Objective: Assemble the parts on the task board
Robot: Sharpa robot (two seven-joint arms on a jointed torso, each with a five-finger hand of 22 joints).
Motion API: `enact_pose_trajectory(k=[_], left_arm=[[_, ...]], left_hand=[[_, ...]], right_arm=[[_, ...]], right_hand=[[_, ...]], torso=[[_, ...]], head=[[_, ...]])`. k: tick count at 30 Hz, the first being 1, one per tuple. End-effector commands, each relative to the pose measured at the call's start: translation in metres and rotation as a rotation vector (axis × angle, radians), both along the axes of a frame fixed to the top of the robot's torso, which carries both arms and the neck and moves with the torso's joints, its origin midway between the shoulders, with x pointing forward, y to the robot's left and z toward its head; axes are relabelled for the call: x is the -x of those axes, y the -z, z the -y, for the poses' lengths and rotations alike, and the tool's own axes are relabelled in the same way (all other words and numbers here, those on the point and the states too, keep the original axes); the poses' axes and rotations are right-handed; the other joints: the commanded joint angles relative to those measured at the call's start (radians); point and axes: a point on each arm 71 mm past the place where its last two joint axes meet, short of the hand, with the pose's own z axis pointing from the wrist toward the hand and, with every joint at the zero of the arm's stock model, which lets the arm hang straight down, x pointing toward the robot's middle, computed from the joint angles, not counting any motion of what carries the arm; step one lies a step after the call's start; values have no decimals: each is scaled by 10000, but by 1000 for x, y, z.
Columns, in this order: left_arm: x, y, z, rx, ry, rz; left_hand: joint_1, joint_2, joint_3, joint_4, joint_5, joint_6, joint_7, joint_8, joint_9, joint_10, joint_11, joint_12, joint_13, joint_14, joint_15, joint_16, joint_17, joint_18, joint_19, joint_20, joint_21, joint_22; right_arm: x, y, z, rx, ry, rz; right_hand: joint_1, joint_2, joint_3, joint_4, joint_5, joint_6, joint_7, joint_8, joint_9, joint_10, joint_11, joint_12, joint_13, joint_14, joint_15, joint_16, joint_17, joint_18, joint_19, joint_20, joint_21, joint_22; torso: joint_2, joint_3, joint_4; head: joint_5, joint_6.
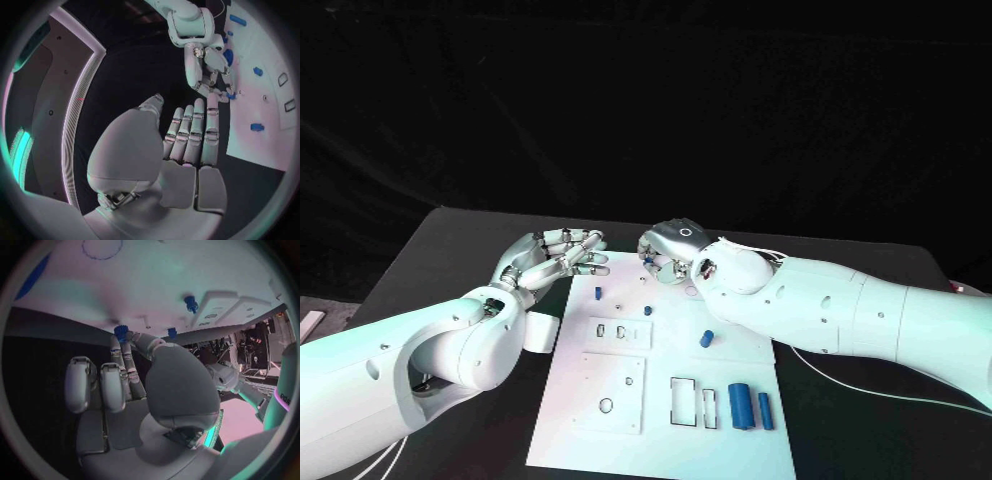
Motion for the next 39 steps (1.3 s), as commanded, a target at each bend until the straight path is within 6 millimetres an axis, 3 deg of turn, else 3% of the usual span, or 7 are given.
enact_pose_trajectory(k=[1, 5, 10, 21, 27, 34, 39], left_arm=[[1, -2, 3, 106, 215, 72], [1, -2, 2, 104, 220, 67], [0, -2, 2, 96, 212, 61], [-1, -2, -2, 48, 124, 48], [-1, -1, -5, 17, 69, 38], [-3, 0, -9, -35, -19, 16], [-4, 0, -11, -54, -42, 0]], left_hand=[[64, -57, 51, -27, -42, -66, 314, -60, -9, -60, -28, -49, -6, -46, 14, -58, 10, 111, 51, -18, 37, 16], [64, -57, 51, -27, -42, -66, 314, -60, -9, -60, -28, -49, -6, -46, 14, -58, 10, 111, 51, -18, 37, 16], [86, -59, 61, -31, -45, -80, 314, -69, -12, -74, -24, -77, -3, -64, 20, -74, 25, 109, 43, -14, 42, 15], [88, -61, 62, -29, -47, -85, 315, -72, -14, -80, -22, -87, -3, -71, 23, -80, 30, 108, 39, -13, 44, 14], [86, -61, 61, -26, -48, -88, 316, -74, -14, -83, -21, -92, -3, -74, 24, -83, 32, 108, 38, -12, 44, 14], [82, -63, 60, -22, -50, -92, 317, -76, -15, -88, -19, -98, -3, -82, 27, -89, 34, 107, 35, -11, 45, 13], [80, -64, 59, -21, -51, -92, 317, -77, -15, -88, -19, -100, -2, -85, 28, -91, 35, 107, 33, -10, 45, 13]], right_arm=[[-2, 5, 4, 516, 117, -233], [-3, 7, 5, 601, 164, -310], [-4, 6, 7, 446, 160, -186], [8, -1, 23, -173, 125, -3], [18, -13, 48, -745, 418, -233], [26, -23, 100, -1894, 1554, -1781], [29, -23, 127, -2153, 2224, -2562]], right_hand=[[35, 15, 176, -102, -123, -28, 36, -4, 32, 125, -134, -59, 67, 460, -31, 57, -46, -105, -29, 8, 10, -56], [-43, -33, 185, -80, -212, -108, 63, -37, 62, 33, -101, -132, 45, 447, -1, 53, -83, -89, -89, 34, -32, -113], [-483, -492, 167, 102, -607, -1058, 494, -633, -75, -1473, 349, -368, -351, 71, 364, -565, -1315, 208, -1083, 335, -994, -1532], [-532, -642, -548, 256, -528, -1544, 480, -1035, -125, -2393, 422, -200, -582, -101, 430, -970, -2040, 426, -1645, 456, -1846, -2541], [-538, -617, -804, 378, -466, -1451, 451, -1038, -92, -2187, 376, -12, -559, -60, 397, -926, -1988, 387, -1463, 431, -1775, -2374], [-522, -542, -660, 631, -239, -873, 313, -870, 30, -411, 70, 742, -292, 293, 166, -264, -892, 95, -486, 241, -816, -947], [-767, -935, -931, 823, 199, -984, 129, -961, 46, 731, -190, 1217, 91, 422, -46, 61, -353, -21, -147, 51, -428, -369]], torso=[[10, -8, -29], [13, -7, -29], [14, -8, -35], [1, 18, -101], [-41, 52, -243], [-107, 103, -371], [-103, 168, -470]], head=[[13, -29], [11, -30], [6, -2], [44, 74], [88, 132], [-1, 141], [-106, 162]])
